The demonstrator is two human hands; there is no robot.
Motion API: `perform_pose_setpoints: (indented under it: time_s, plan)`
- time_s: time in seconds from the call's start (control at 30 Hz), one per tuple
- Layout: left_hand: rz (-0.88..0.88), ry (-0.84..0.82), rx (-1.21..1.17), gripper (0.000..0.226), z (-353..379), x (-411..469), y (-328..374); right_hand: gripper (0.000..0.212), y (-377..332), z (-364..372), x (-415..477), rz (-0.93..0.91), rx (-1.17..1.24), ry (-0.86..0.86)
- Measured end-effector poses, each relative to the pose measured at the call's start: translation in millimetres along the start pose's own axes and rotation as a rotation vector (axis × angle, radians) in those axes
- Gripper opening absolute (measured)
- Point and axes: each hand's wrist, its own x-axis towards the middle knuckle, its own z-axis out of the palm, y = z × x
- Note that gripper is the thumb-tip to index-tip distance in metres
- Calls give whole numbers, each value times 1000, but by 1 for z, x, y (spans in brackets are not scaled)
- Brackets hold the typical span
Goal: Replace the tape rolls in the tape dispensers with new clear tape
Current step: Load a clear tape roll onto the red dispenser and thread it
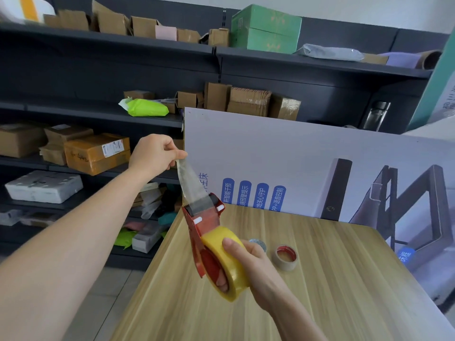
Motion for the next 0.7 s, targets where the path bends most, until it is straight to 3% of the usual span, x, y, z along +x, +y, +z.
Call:
perform_pose_setpoints:
  time_s: [0.2,0.43,0.7]
  plan:
    - [-39,8,-23,22,3,6,5,46,-1,-4,1,28,-52,-7]
    - [-105,-94,-64,21,5,4,-4,20,-3,-3,-8,-25,14,51]
    - [-272,-226,-245,26,23,-9,-11,16,-8,-9,-13,-90,71,99]
